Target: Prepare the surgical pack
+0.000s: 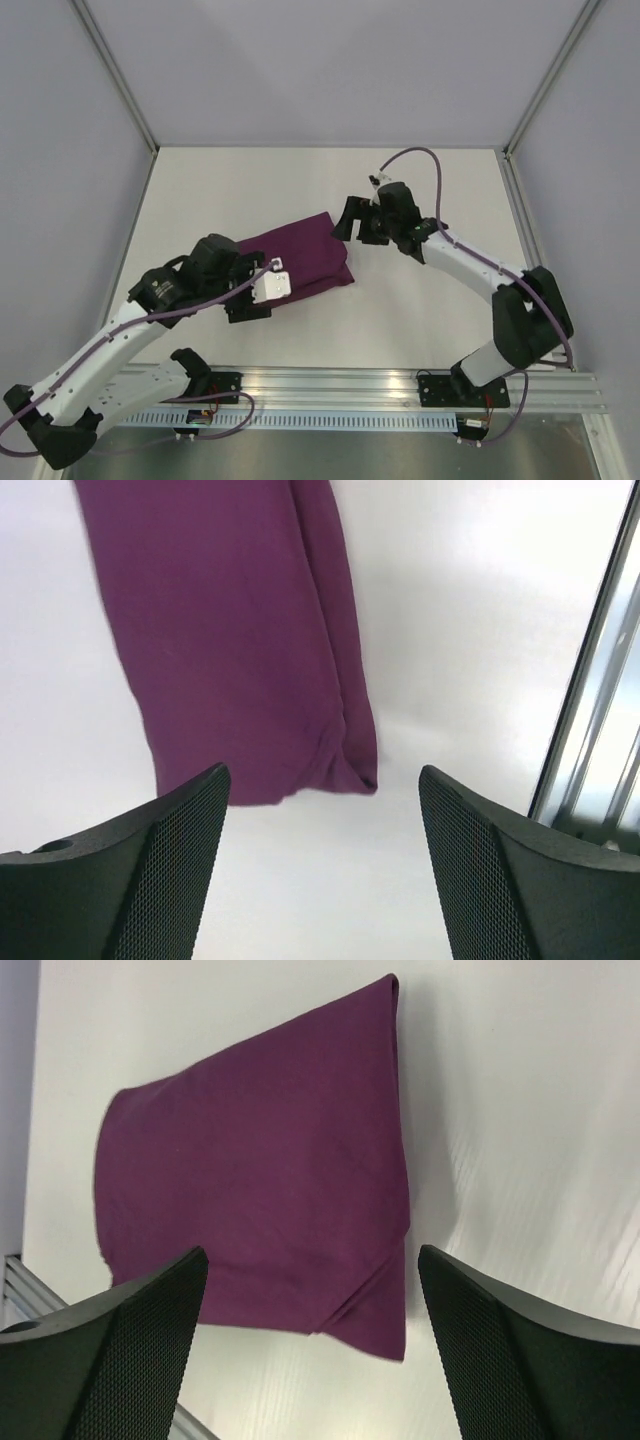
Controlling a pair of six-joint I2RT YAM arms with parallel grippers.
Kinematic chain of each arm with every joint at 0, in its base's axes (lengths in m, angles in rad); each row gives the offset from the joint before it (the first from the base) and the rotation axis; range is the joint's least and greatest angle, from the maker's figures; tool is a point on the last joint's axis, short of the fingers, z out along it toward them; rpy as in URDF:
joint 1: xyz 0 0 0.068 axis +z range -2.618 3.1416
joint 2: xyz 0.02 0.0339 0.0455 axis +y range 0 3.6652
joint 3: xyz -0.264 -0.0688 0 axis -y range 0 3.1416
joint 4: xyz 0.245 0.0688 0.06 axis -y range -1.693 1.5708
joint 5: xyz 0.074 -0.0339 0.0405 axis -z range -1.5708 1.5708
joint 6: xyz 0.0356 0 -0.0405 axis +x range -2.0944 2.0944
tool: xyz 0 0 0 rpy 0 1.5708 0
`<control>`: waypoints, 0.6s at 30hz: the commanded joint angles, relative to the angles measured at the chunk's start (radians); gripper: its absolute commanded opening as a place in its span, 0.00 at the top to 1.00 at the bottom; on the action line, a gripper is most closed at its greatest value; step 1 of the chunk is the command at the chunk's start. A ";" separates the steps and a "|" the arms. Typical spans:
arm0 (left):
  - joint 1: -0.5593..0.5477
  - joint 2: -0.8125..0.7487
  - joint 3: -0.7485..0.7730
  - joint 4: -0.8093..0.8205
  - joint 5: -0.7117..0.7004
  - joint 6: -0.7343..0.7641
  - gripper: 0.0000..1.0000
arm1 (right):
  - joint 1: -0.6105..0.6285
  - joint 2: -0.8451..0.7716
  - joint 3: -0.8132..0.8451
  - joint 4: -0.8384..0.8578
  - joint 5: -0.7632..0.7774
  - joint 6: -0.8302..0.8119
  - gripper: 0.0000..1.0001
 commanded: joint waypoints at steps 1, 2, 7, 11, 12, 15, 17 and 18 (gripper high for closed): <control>-0.002 -0.023 0.071 0.047 0.147 -0.222 0.15 | -0.033 0.164 0.098 0.003 -0.158 -0.172 0.11; -0.002 -0.012 0.061 0.100 0.104 -0.270 0.13 | -0.045 0.195 0.107 0.020 -0.200 -0.175 0.10; -0.002 0.176 -0.036 0.365 -0.308 -0.352 0.12 | -0.073 0.334 0.117 0.092 -0.339 -0.183 0.12; -0.002 0.304 -0.091 0.511 -0.387 -0.309 0.12 | -0.073 0.394 0.025 0.244 -0.409 -0.140 0.16; -0.002 0.323 -0.112 0.525 -0.384 -0.301 0.12 | -0.070 0.396 -0.001 0.284 -0.418 -0.122 0.17; -0.002 0.353 -0.165 0.549 -0.389 -0.277 0.19 | -0.068 0.404 -0.073 0.422 -0.470 -0.056 0.23; -0.003 0.324 -0.192 0.559 -0.372 -0.277 0.21 | -0.064 0.417 -0.092 0.457 -0.493 -0.039 0.26; -0.003 0.289 -0.215 0.560 -0.358 -0.277 0.21 | -0.058 0.420 -0.107 0.465 -0.495 -0.037 0.28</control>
